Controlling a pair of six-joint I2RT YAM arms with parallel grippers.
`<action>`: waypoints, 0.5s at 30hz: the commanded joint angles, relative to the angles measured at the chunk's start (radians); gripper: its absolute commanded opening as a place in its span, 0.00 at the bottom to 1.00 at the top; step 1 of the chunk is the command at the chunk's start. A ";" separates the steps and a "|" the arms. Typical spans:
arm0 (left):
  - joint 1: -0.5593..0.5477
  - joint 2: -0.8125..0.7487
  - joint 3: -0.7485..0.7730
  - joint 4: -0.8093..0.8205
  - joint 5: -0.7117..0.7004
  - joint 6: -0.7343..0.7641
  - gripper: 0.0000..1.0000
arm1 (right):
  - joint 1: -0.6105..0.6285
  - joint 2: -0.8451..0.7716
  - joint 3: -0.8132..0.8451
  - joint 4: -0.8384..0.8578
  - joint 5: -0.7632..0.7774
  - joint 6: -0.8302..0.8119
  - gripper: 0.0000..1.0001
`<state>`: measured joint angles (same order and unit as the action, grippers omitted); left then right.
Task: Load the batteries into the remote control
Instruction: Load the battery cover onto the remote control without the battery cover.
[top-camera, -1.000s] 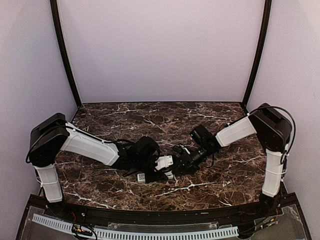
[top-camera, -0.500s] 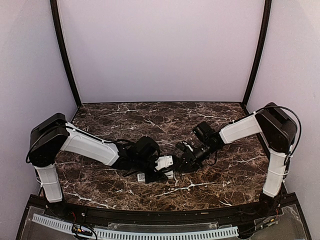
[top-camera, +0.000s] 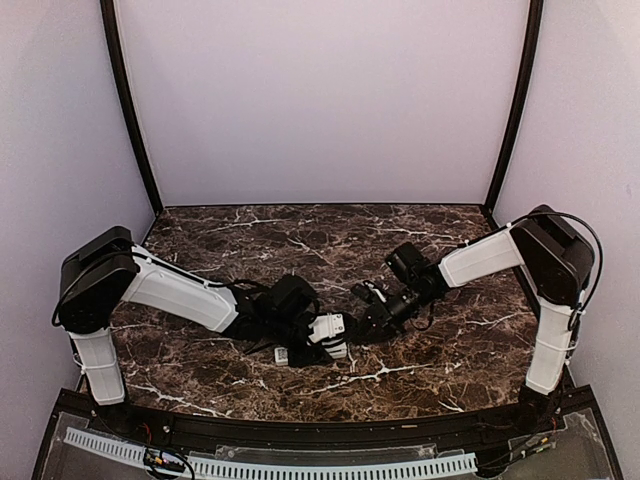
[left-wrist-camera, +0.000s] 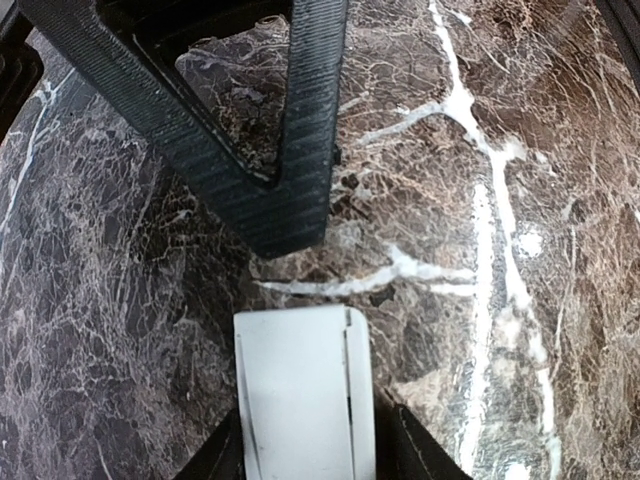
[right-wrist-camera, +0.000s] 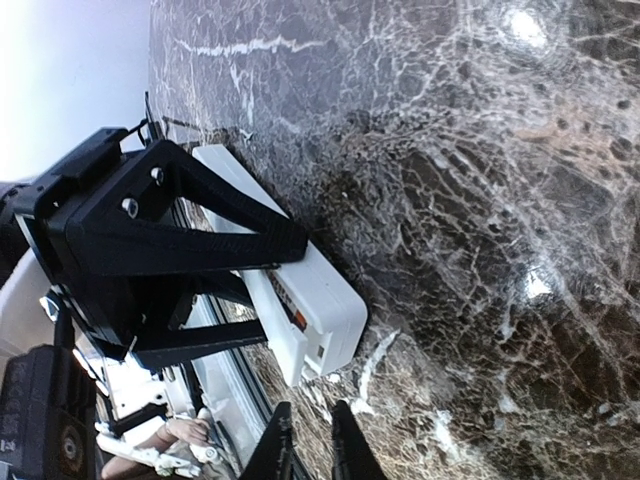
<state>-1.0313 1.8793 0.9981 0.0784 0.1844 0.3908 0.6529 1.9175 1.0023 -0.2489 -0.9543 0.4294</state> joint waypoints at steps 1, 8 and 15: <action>-0.007 -0.008 -0.025 -0.051 0.007 0.007 0.47 | 0.009 -0.008 0.021 0.037 -0.016 0.014 0.09; -0.007 -0.045 -0.052 -0.019 -0.013 0.006 0.52 | 0.033 -0.014 0.030 0.091 -0.059 0.041 0.00; -0.007 -0.113 -0.110 -0.001 -0.033 -0.025 0.54 | 0.063 0.008 0.051 0.137 -0.081 0.067 0.00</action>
<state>-1.0325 1.8309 0.9325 0.0994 0.1658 0.3847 0.6971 1.9175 1.0290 -0.1650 -1.0080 0.4759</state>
